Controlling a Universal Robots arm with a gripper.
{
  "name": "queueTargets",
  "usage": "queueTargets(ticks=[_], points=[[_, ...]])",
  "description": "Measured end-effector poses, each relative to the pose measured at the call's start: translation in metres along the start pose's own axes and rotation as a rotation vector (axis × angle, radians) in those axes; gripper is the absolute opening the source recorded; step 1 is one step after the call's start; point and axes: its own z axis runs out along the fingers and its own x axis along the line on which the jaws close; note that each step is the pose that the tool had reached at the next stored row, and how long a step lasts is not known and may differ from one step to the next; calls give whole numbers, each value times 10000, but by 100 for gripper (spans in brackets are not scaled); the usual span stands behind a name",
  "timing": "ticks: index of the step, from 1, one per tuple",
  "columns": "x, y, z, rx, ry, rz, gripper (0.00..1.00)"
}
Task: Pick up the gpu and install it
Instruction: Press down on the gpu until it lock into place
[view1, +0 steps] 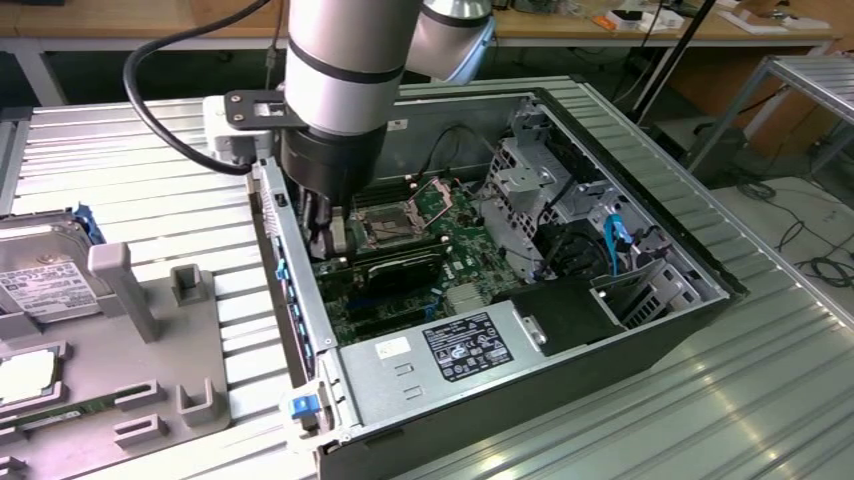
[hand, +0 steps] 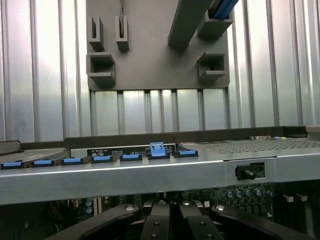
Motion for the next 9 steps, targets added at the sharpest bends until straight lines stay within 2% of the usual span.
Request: queueTargets(ticks=[1, 2, 3, 4, 7, 8, 9], points=[[4, 0, -5, -19, 77, 8, 11], [7, 0, -8, -27, 105, 13, 11], [8, 2, -7, -26, 107, 16, 11], [10, 24, -5, -22, 78, 129, 11], [14, 37, -27, -40, 75, 153, 11], [15, 44, -26, -36, 75, 155, 11], [18, 55, -16, -4, 87, 161, 11]])
